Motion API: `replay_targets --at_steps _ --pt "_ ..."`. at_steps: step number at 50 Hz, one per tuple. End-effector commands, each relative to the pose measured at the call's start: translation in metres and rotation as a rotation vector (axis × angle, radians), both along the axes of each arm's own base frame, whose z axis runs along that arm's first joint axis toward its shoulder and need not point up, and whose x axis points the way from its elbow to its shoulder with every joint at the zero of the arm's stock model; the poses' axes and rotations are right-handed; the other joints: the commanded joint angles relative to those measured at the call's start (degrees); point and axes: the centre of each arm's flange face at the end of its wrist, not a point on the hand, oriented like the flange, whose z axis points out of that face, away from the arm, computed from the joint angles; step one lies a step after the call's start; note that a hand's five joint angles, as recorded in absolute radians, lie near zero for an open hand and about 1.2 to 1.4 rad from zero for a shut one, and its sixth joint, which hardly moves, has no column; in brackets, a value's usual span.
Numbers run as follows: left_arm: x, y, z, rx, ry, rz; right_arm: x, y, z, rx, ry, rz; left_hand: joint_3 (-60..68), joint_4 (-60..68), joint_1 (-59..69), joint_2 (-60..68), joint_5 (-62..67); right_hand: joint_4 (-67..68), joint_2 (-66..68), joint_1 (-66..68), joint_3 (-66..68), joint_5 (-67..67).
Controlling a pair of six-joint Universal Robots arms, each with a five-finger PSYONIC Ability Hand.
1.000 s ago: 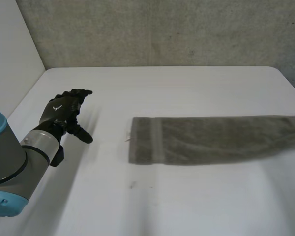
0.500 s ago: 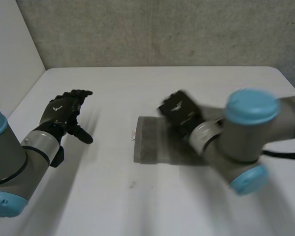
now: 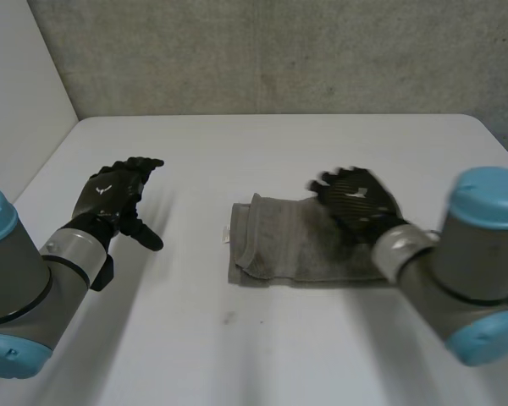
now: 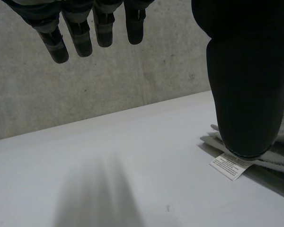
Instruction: Fold the towel.
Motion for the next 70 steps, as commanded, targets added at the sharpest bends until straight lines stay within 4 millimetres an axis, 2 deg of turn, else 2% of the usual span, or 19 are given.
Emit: replay_targets --at_steps 1,5,7,10,14,24,27,33,38,44,48,50,51,52,53,59,61,66,70 --pt "-0.001 0.001 0.0 -0.001 0.0 -0.004 -0.071 -0.017 -0.029 0.142 0.015 -0.17 0.49 0.5 0.12 0.59 -1.68 -1.91 -1.78 -0.38 -1.57 -0.32" --pt "-0.001 0.001 -0.003 0.006 -0.002 -0.004 -0.09 -0.025 -0.04 0.153 0.008 -0.196 0.49 0.5 0.12 0.59 -1.68 12.3 12.43 13.83 12.63 13.89" --pt "-0.002 0.002 -0.005 0.012 -0.004 -0.007 -0.101 -0.03 -0.049 0.123 0.015 -0.22 0.49 0.5 0.12 0.59 -1.68 29.2 29.33 30.73 29.53 30.79" --pt "-0.002 0.002 -0.005 0.012 -0.003 -0.01 -0.104 -0.032 -0.052 0.105 0.028 -0.226 0.49 0.5 0.12 0.59 -1.68 37.86 38.0 39.4 38.2 39.46" --pt "-0.004 0.004 -0.005 0.012 -0.003 -0.016 -0.105 -0.035 -0.052 0.066 0.052 -0.222 0.49 0.5 0.12 0.59 -1.68 65.12 65.25 66.65 65.46 66.71" --pt "-0.005 0.005 -0.006 0.012 -0.007 -0.022 -0.105 -0.035 -0.052 0.073 0.041 -0.216 0.49 0.5 0.12 0.59 -1.68 65.22 65.36 66.76 65.56 66.82" --pt "-0.006 0.006 -0.006 0.012 -0.007 -0.023 -0.104 -0.033 -0.055 0.082 0.043 -0.215 0.49 0.5 0.12 0.59 -1.68 47.45 47.59 48.99 47.79 49.05" --pt "-0.006 0.006 -0.007 0.014 -0.007 -0.025 -0.106 -0.035 -0.059 0.092 0.049 -0.227 0.49 0.5 0.12 0.59 -1.68 49.46 49.59 50.99 49.8 51.05" --pt "-0.006 0.006 -0.007 0.014 -0.007 -0.026 -0.108 -0.038 -0.06 0.086 0.062 -0.243 0.49 0.5 0.12 0.59 -1.68 65.22 65.36 66.76 65.56 66.82" --pt "-0.005 0.006 -0.006 0.013 -0.005 -0.023 -0.107 -0.047 -0.041 -0.014 0.114 -0.267 0.49 0.5 0.12 0.59 -1.68 65.22 65.36 66.76 65.56 66.82" --pt "-0.006 0.006 -0.003 0.006 -0.002 -0.027 -0.084 -0.045 -0.024 -0.107 0.144 -0.189 0.53 0.55 0.16 0.63 -1.63 65.22 65.36 66.76 65.56 66.82" --pt "-0.008 0.006 0.003 -0.004 0.002 -0.032 -0.03 -0.022 -0.01 -0.211 0.161 -0.015 0.53 0.55 0.16 0.63 -1.63 65.22 65.36 66.76 65.56 66.82" --pt "-0.008 0.006 0.003 -0.004 0.002 -0.032 -0.03 -0.022 -0.01 -0.212 0.161 -0.014 0.53 0.55 0.16 0.63 -1.63 65.22 65.36 66.76 65.56 66.82" --pt "-0.01 0.008 0.005 -0.009 0.01 -0.037 -0.004 -0.009 -0.006 -0.259 0.167 0.065 0.53 0.55 0.16 0.63 -1.63 65.22 65.36 66.76 65.56 66.82" --pt "-0.011 0.01 0.01 -0.02 0.015 -0.043 0.018 0.003 -0.005 -0.294 0.177 0.14 0.49 0.5 0.12 0.59 -1.68 65.22 65.36 66.76 65.56 66.82" --pt "-0.013 0.013 0.028 -0.071 0.035 -0.051 0.073 0.043 -0.017 -0.378 0.226 0.34 0.49 0.5 0.12 0.59 -1.68 65.22 65.36 66.76 65.56 66.82" --pt "-0.013 0.015 0.039 -0.091 0.042 -0.052 0.098 0.071 -0.039 -0.388 0.274 0.451 0.49 0.5 0.12 0.59 -1.68 65.22 65.36 66.76 65.56 66.82" --pt "-0.016 0.018 0.049 -0.095 0.045 -0.063 0.11 0.095 -0.062 -0.381 0.324 0.532 0.49 0.5 0.12 0.59 -1.68 65.22 65.36 66.76 65.56 66.82" --pt "-0.019 0.019 0.052 -0.087 0.043 -0.071 0.108 0.092 -0.053 -0.387 0.313 0.5 0.49 0.5 0.12 0.59 -1.68 65.22 65.36 66.76 65.56 66.82"
